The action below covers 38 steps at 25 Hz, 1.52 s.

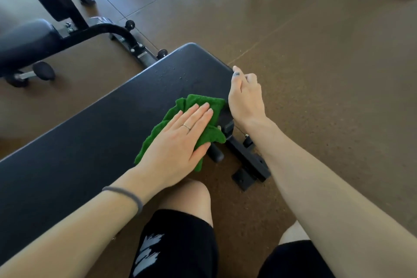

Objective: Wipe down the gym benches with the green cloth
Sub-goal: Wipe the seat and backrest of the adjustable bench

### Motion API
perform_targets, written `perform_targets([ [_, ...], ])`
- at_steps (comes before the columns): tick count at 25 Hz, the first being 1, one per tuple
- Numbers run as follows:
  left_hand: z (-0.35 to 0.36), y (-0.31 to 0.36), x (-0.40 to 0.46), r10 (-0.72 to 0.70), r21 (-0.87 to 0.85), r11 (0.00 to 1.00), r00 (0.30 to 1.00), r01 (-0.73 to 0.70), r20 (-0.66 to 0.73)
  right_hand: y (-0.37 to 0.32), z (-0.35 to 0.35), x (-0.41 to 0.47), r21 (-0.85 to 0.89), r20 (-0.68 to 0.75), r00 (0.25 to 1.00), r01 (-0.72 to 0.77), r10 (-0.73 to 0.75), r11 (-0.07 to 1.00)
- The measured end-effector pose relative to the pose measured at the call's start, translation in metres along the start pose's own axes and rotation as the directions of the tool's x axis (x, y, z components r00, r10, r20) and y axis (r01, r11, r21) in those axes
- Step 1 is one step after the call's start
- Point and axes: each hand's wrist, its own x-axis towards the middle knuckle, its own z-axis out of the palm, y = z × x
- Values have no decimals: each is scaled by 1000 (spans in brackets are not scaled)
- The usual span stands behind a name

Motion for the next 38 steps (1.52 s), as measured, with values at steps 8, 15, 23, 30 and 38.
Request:
perform_targets([
  [8,-6,-2,98,-3,-139,990,1000,6,20,-9,-5,0,-12,-12,997,-70,70,997],
  [15,-23,-50,-23,-62,-130,989,998,65,25,-27,19,-1,-553,-73,991,-131,109,822],
  [23,-22,-107,76,-252,-147,958,967,246,-22,-28,53,1,-644,-276,961,-165,-25,747],
  [30,-29,-128,-41,-171,-89,981,985,170,-1,-26,59,1,-676,-93,827,356,-555,645],
  [38,-26,-145,30,-333,-146,935,942,324,-40,-25,56,6,-590,-101,862,350,-496,728],
])
